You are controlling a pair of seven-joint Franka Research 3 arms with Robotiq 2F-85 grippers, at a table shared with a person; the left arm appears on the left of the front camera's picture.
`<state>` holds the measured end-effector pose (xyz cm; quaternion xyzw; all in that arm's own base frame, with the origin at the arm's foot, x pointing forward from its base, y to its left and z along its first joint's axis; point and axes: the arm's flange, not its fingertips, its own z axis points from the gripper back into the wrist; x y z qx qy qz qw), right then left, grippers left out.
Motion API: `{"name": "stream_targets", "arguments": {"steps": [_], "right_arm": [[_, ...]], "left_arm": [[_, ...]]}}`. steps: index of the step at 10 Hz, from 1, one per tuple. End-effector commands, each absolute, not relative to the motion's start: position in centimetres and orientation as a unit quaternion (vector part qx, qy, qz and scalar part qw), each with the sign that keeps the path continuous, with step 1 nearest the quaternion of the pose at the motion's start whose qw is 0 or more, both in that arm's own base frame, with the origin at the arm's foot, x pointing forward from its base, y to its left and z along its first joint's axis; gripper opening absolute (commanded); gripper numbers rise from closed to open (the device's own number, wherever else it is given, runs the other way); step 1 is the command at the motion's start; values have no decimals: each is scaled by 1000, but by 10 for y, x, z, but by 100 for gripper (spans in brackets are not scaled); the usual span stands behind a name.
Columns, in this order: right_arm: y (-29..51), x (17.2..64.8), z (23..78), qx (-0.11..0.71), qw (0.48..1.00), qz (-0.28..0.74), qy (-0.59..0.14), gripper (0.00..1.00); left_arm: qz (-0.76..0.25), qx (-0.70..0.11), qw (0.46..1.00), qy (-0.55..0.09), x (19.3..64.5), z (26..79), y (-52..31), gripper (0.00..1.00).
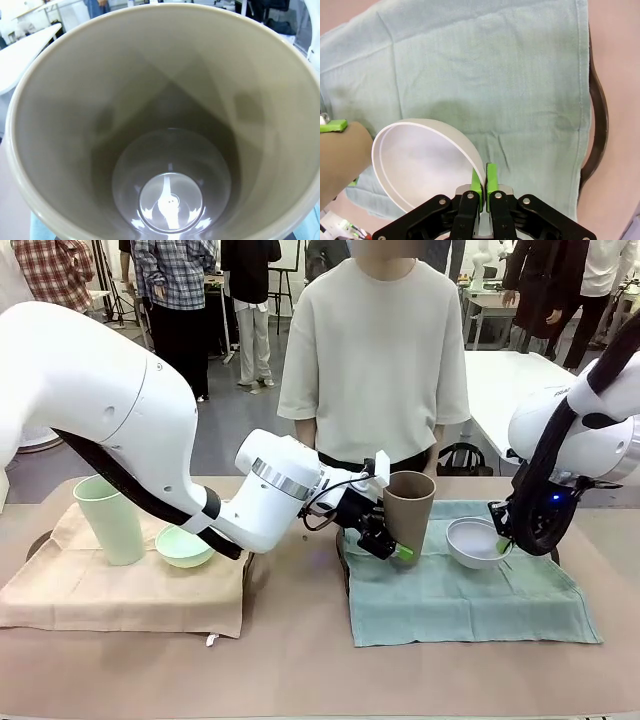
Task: Set up a tray with a mat and arrange the tableware.
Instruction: Place the Picnic Bowl and Reusable plastic cup back onto the Handle tray in front of the human's position.
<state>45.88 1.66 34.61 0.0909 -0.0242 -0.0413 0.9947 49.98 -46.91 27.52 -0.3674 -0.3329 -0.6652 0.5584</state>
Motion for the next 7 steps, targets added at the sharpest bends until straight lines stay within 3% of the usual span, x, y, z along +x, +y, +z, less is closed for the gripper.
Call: {"name": "stream_targets", "arguments": {"steps": [1,4,5,6,7], "right_arm": [[14,466,338,112,993,-37,-24,4],[13,467,333,111,993,-38,-21,4],[13,467,334,112,993,-36,-23,4],[13,466,337,112,993,-34,-25,64],[12,464,340,108,993,-34,-28,64]], "left_arm": [[-674,-353,549,-345,502,273,-473,80],[-676,-350,549,-344,503,272,-473,80],[-676,-348,553,-342,502,272,-473,100],[-677,-344,555,-339,503,272,-472,100],[-678,-333,564,-335,503,273,-471,100]]}}
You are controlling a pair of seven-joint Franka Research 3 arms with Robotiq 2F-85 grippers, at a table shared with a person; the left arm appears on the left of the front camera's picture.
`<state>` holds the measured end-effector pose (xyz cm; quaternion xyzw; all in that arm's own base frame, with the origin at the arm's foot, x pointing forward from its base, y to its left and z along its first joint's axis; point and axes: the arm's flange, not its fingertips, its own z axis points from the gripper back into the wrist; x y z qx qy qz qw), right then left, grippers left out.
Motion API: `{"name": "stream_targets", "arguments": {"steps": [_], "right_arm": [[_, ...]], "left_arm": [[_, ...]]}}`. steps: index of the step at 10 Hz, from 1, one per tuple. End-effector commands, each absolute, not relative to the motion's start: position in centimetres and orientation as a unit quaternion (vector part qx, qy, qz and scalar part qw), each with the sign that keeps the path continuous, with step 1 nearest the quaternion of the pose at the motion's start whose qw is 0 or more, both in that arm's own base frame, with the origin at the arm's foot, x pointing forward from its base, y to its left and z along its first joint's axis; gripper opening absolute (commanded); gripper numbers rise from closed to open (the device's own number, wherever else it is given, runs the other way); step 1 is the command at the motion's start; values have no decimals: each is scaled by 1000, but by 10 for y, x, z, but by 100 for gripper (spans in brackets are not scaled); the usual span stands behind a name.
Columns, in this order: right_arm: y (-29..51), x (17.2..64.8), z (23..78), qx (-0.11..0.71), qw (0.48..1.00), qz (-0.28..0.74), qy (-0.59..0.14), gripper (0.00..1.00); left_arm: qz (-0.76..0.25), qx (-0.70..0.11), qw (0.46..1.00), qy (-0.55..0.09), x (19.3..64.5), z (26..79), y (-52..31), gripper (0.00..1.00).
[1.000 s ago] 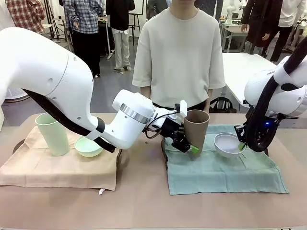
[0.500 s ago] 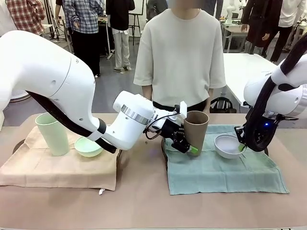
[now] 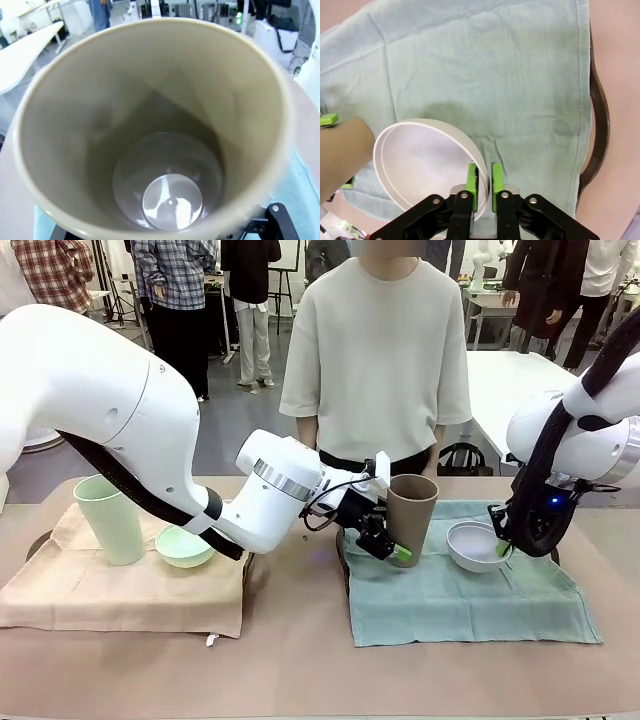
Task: Set up a tray with a mat and arrange the tableware.
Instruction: Place the Picnic Bowl and Reusable plastic cup back onto the Handle tray in front of the human's position.
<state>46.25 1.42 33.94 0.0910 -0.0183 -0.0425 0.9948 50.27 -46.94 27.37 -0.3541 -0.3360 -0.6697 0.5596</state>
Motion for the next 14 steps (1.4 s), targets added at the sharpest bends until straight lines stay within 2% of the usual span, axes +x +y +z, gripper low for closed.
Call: {"name": "stream_targets", "arguments": {"steps": [1,2,3,4,5,6,7,8,9,11,12,14], "right_arm": [[12,461,346,101,994,-32,-32,100],[10,457,353,95,994,-26,-37,27],[7,454,363,91,995,-25,-45,100],[4,450,371,86,995,-22,-49,47],[-1,447,379,82,995,-21,-52,100],[-7,442,386,75,996,-22,-52,67],[-11,440,394,71,996,-25,-54,100],[-15,437,402,66,996,-27,-57,87],[-17,429,414,59,996,-21,-58,100],[-19,418,437,47,997,-9,-68,100],[-17,410,453,42,996,-3,-75,100],[-21,388,487,35,995,-1,-93,100]], "left_arm": [[-674,-318,578,-331,505,275,-466,100],[-668,-312,592,-324,507,276,-459,100],[-664,-310,600,-322,509,280,-452,100],[-659,-305,611,-315,510,284,-442,100],[-653,-302,622,-308,511,290,-431,100],[-654,-309,632,-279,504,302,-419,100],[-658,-318,642,-233,497,316,-408,100],[-665,-303,651,-206,489,333,-395,100],[-668,-274,668,-178,481,354,-380,100],[-636,-214,727,-142,466,406,-355,100],[-605,-174,763,-146,458,435,-341,100],[-526,-63,840,-122,446,482,-308,100]]}}
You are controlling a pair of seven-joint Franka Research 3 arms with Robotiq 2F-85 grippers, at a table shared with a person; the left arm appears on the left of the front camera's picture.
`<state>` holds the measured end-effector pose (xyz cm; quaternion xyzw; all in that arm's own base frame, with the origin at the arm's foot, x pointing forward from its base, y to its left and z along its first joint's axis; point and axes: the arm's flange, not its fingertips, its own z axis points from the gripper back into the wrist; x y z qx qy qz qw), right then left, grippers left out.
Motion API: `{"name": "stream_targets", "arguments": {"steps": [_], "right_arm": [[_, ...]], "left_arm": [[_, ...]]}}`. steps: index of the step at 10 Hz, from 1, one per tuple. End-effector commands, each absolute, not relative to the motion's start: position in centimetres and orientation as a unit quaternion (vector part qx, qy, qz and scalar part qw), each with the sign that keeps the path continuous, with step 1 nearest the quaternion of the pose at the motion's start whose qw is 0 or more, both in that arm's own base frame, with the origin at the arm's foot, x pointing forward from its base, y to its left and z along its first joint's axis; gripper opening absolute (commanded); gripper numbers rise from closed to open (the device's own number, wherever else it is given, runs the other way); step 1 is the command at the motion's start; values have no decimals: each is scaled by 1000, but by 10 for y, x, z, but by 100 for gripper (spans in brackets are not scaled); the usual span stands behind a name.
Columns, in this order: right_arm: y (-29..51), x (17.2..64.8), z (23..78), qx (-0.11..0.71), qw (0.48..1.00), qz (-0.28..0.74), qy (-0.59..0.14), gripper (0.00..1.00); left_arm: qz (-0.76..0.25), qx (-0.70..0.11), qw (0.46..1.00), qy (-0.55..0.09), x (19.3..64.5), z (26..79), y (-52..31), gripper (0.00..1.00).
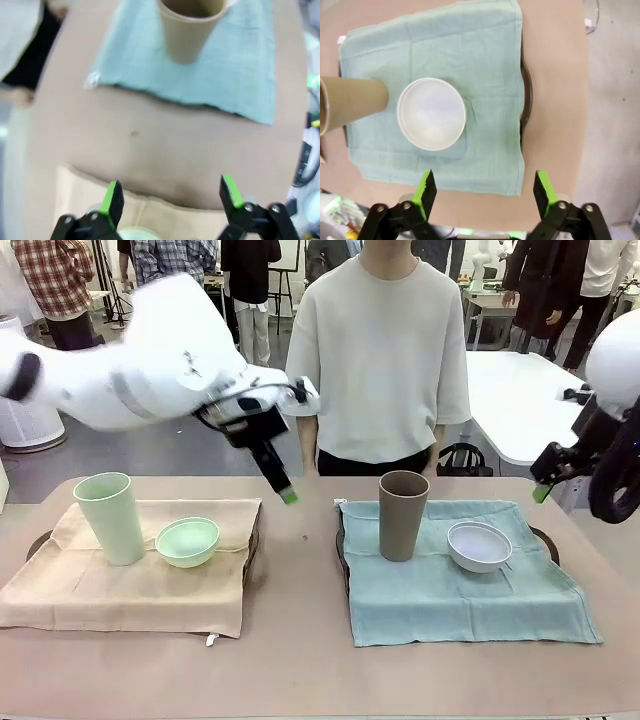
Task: Set up a tray with a mat and arrange the tableware.
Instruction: Place the Picnic Bowl and Reusable plastic cup back onto the Handle tray in front of the human's position.
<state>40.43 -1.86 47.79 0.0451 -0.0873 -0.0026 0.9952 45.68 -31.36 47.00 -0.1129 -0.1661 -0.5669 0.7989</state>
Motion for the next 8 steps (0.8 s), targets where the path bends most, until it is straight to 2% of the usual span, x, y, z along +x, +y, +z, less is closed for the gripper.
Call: {"name": "stream_targets", "arguments": {"steps": [1,4,5,7,8], "right_arm": [[-21,380,500,31,995,-7,-100,100],[-27,361,523,26,994,-20,-105,100],[-28,360,524,28,994,-26,-101,100],[-29,365,518,31,996,-21,-87,100],[-29,362,530,40,993,-14,-107,100]], "left_arm": [[-476,-34,872,-107,444,504,-289,100],[-361,26,931,-48,432,542,-229,100],[-342,19,939,-30,424,546,-217,100],[-318,-5,948,-26,408,551,-198,100],[-344,26,938,-33,421,544,-204,100]]}}
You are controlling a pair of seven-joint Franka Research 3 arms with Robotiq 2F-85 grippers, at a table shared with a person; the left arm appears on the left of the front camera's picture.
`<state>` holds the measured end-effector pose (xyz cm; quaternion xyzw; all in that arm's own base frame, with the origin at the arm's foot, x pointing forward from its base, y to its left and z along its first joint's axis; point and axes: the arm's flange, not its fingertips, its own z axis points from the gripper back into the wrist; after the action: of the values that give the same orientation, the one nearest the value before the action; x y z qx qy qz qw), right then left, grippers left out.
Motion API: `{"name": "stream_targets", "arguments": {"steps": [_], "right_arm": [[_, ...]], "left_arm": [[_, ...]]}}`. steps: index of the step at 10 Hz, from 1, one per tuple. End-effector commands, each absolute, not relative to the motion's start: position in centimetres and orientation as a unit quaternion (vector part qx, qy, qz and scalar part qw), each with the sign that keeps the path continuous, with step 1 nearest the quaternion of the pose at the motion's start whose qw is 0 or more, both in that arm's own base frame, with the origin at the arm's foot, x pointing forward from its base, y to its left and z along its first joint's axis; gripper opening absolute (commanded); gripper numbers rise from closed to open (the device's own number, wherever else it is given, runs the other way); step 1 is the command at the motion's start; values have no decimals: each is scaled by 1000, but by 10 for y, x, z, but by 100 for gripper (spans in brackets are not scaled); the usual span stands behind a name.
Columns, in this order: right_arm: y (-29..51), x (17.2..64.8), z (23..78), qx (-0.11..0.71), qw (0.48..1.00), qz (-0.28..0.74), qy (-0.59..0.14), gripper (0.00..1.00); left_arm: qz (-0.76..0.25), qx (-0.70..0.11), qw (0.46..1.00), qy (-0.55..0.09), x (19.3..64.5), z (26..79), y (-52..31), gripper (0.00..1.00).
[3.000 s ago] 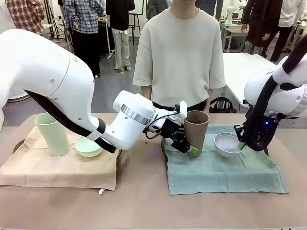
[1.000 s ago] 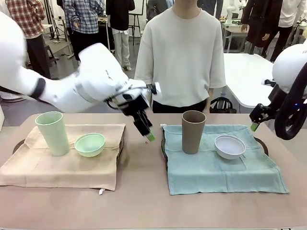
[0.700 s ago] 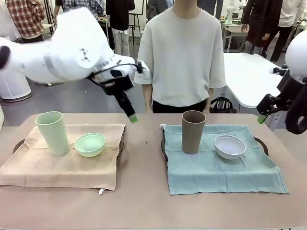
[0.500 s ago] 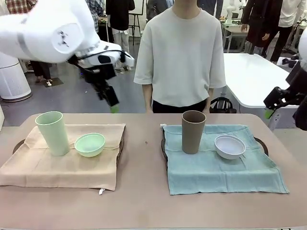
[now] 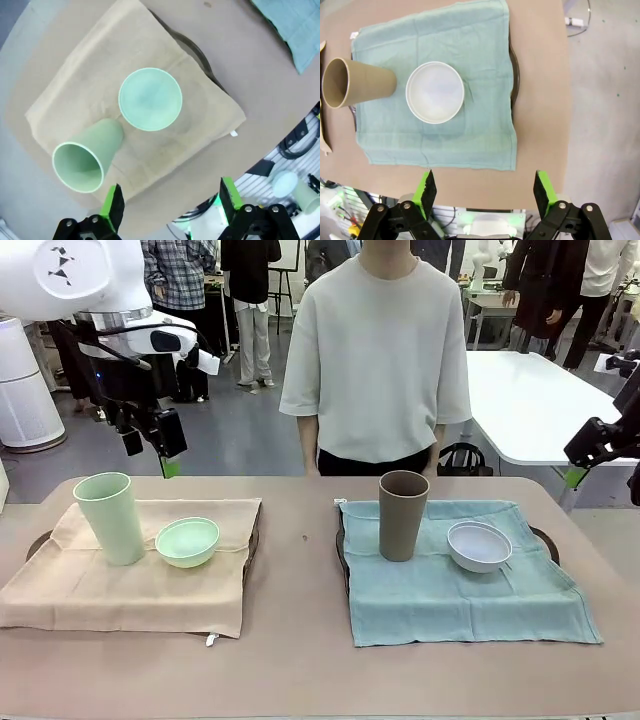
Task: Set up a tray with a mat and arrange the tableware.
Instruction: Place the Picnic Bowl and Reusable plastic cup back onto the Handle tray in front of the human's position.
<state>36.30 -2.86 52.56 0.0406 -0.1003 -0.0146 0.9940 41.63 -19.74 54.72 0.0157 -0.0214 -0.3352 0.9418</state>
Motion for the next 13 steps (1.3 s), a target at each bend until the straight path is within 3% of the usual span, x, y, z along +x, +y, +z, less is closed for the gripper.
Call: {"name": "stream_targets", "arguments": {"steps": [1,10,13], "right_arm": [[-29,362,530,40,993,-14,-107,100],[-28,363,530,40,994,-14,-105,100],[-106,367,547,113,981,-119,-108,100]], "left_arm": [[-344,26,938,-33,421,544,-204,100],[-341,17,939,-26,420,543,-203,100],[-247,-127,960,29,419,543,-103,100]]}}
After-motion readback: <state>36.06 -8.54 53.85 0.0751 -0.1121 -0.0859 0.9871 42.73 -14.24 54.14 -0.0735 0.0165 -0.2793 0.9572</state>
